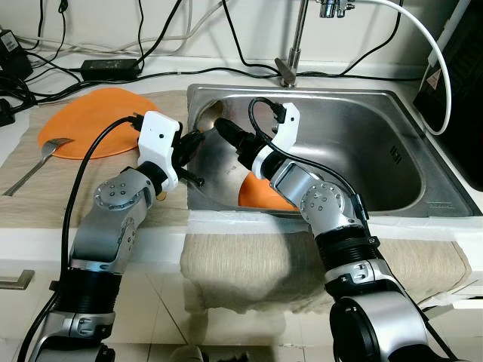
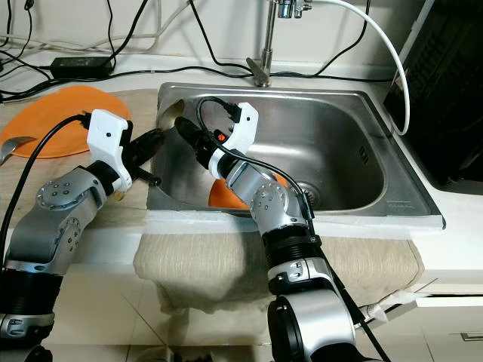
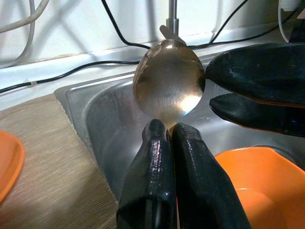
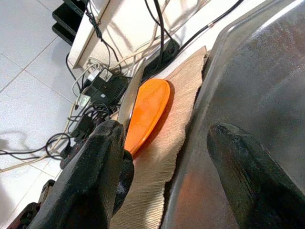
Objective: Kitchen organization
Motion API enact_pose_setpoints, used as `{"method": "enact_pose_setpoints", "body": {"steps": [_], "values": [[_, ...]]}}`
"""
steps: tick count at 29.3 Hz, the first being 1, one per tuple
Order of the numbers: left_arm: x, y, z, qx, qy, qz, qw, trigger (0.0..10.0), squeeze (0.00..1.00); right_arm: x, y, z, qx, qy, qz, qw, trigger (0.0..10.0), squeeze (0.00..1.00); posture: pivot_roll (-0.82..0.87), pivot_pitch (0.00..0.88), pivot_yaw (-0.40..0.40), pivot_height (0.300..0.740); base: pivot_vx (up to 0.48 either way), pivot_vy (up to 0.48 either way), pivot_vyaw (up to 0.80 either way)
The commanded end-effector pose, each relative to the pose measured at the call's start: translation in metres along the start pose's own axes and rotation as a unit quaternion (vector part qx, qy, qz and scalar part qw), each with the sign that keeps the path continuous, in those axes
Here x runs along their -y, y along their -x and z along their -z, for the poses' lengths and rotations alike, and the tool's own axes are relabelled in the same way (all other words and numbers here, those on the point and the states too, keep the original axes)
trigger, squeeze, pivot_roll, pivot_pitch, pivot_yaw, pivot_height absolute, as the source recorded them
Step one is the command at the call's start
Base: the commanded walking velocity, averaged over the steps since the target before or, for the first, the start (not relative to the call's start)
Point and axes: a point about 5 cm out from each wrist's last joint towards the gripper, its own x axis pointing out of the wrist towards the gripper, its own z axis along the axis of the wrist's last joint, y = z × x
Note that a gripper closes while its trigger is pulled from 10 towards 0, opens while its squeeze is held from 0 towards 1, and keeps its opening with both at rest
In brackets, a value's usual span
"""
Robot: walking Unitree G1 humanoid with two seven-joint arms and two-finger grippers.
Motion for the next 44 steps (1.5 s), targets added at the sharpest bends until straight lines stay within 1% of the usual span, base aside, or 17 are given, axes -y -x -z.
{"method": "enact_pose_setpoints", "body": {"steps": [1,44], "values": [[0.0006,-0.0007,-0.0011,0.0,-0.008,0.003,1.0,0.0,0.0,-0.0798,-0.0338,0.021,-0.02,-0.032,-0.114,0.993,10.0,0.0,0.16,0.001,-0.008,0.74,0.0,0.0,0.0],[0.0006,-0.0007,-0.0011,0.0,-0.008,0.003,1.0,0.0,0.0,-0.0798,-0.0338,0.021,-0.02,-0.032,-0.114,0.993,10.0,0.0,0.16,0.001,-0.008,0.74,0.0,0.0,0.0]]}}
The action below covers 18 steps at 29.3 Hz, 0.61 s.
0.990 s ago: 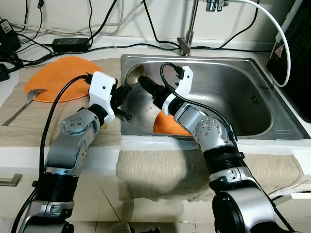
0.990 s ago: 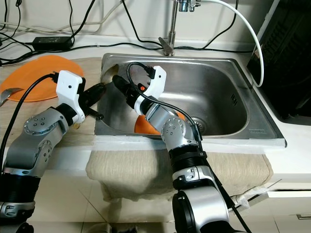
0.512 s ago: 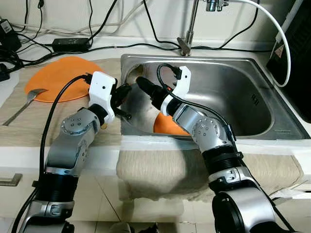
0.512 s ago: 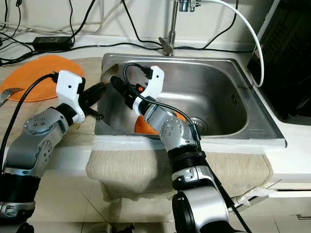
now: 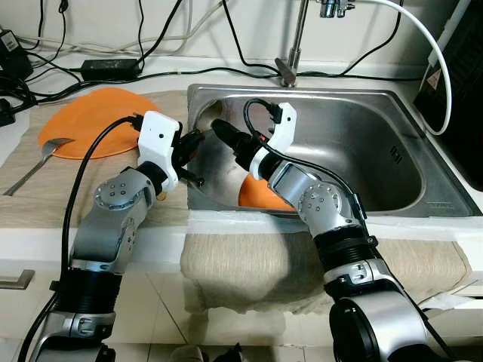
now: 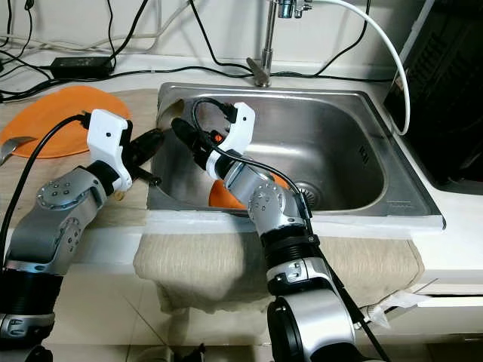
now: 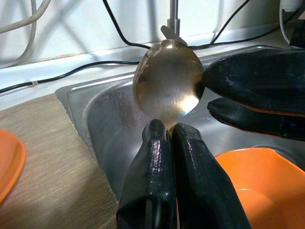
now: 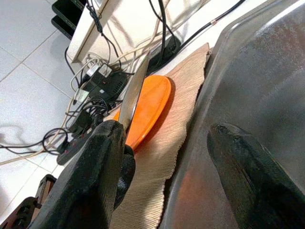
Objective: Kitchen organization
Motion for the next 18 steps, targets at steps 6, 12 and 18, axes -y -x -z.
{"method": "enact_pose_setpoints", "body": {"steps": [6,12,18], "values": [[0.0006,-0.0006,-0.0011,-0.001,-0.009,0.005,1.0,0.0,0.0,-0.0784,-0.0326,0.0164,-0.014,-0.045,-0.115,0.992,10.0,0.0,0.16,0.001,-0.008,0.74,0.0,0.0,0.0],[0.0006,-0.0006,-0.0011,-0.001,-0.009,0.005,1.0,0.0,0.0,-0.0784,-0.0326,0.0164,-0.014,-0.045,-0.115,0.992,10.0,0.0,0.16,0.001,-0.008,0.74,0.0,0.0,0.0],[0.0006,-0.0006,-0.0011,-0.001,-0.009,0.005,1.0,0.0,0.0,-0.0784,-0.0326,0.0164,-0.014,-0.045,-0.115,0.992,10.0,0.0,0.16,0.001,-0.008,0.74,0.0,0.0,0.0]]}}
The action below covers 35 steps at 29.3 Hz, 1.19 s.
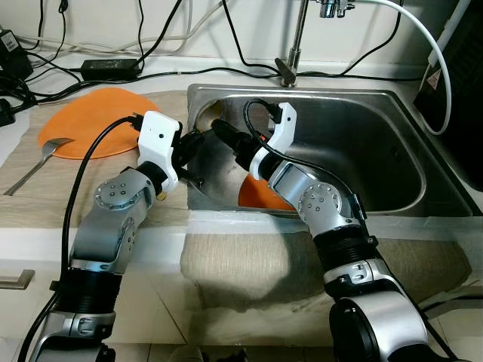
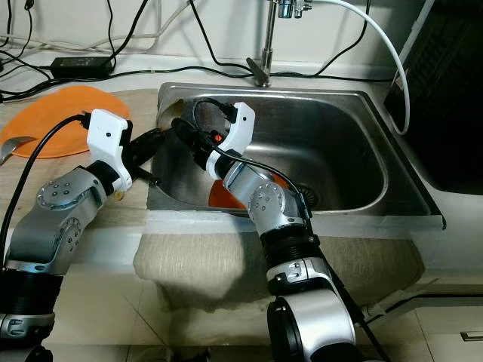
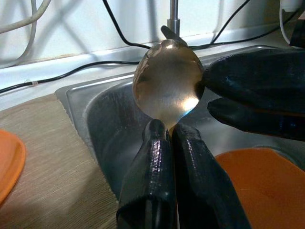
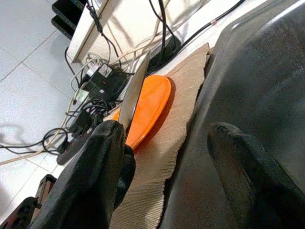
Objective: Kitchen organization
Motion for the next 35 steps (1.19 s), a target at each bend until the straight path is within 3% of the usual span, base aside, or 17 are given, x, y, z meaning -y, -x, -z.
{"method": "enact_pose_setpoints", "body": {"steps": [1,25,26,35], "values": [[0.0,0.0,-0.001,0.0,-0.01,0.005,1.0,0.0,0.0,-0.084,-0.034,0.015,-0.012,-0.045,-0.121,0.992,10.0,0.0,0.16,0.001,-0.008,0.74,0.0,0.0,0.0],[-0.002,0.001,0.0,0.001,0.0,-0.005,1.0,0.0,0.0,-0.079,-0.034,0.015,-0.008,-0.027,-0.109,0.994,10.0,0.0,0.16,0.0,0.0,0.74,0.0,0.0,0.0],[-0.009,0.016,0.017,0.004,0.061,-0.068,0.996,0.0,0.0,-0.018,-0.007,0.001,0.044,0.125,0.025,0.991,10.0,0.0,0.12,0.0,0.016,0.74,0.0,0.0,0.0],[-0.009,0.016,0.017,0.004,0.061,-0.068,0.996,0.0,0.0,-0.018,-0.007,0.001,0.044,0.125,0.025,0.991,10.0,0.0,0.12,0.0,0.016,0.74,0.0,0.0,0.0]]}}
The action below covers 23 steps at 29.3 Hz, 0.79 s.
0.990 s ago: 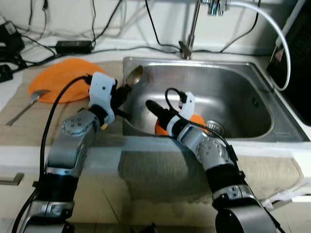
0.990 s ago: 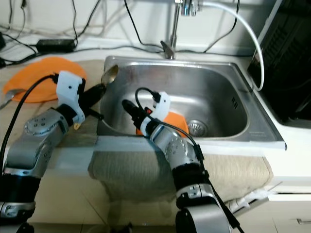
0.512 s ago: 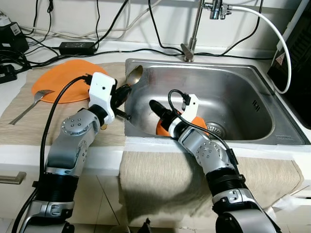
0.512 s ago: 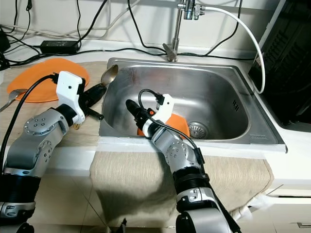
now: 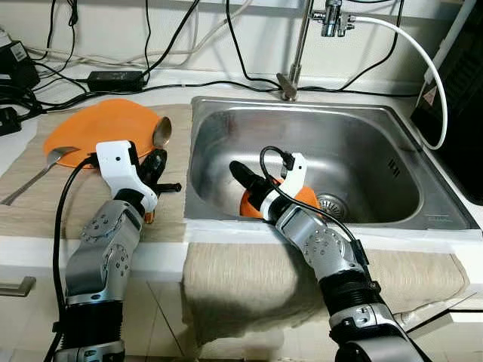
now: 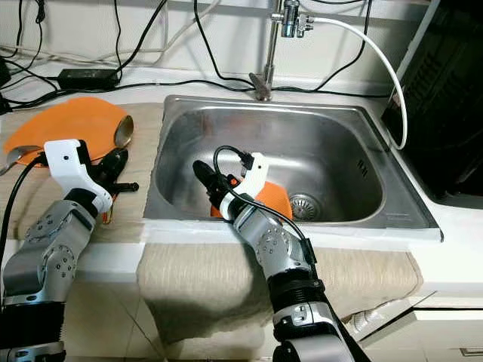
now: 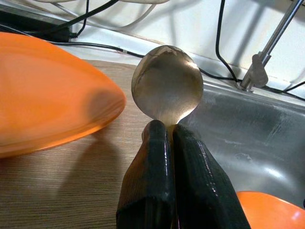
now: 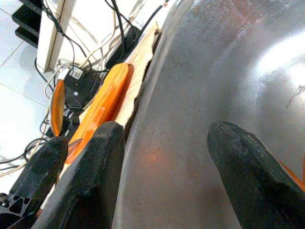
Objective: Kitchen organization
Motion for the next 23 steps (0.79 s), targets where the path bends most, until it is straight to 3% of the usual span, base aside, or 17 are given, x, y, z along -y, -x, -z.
{"method": "enact_pose_setpoints", "body": {"steps": [1,23], "values": [[0.0179,-0.0119,-0.0157,-0.003,-0.112,0.103,0.988,0.0,0.0,-0.0756,-0.0331,-0.0393,0.055,0.184,-0.051,0.98,10.0,0.0,0.12,0.0,0.016,0.74,0.0,0.0,0.0],[0.0179,-0.0119,-0.0157,-0.003,-0.112,0.103,0.988,0.0,0.0,-0.0756,-0.0331,-0.0393,0.055,0.184,-0.051,0.98,10.0,0.0,0.12,0.0,0.016,0.74,0.0,0.0,0.0]]}}
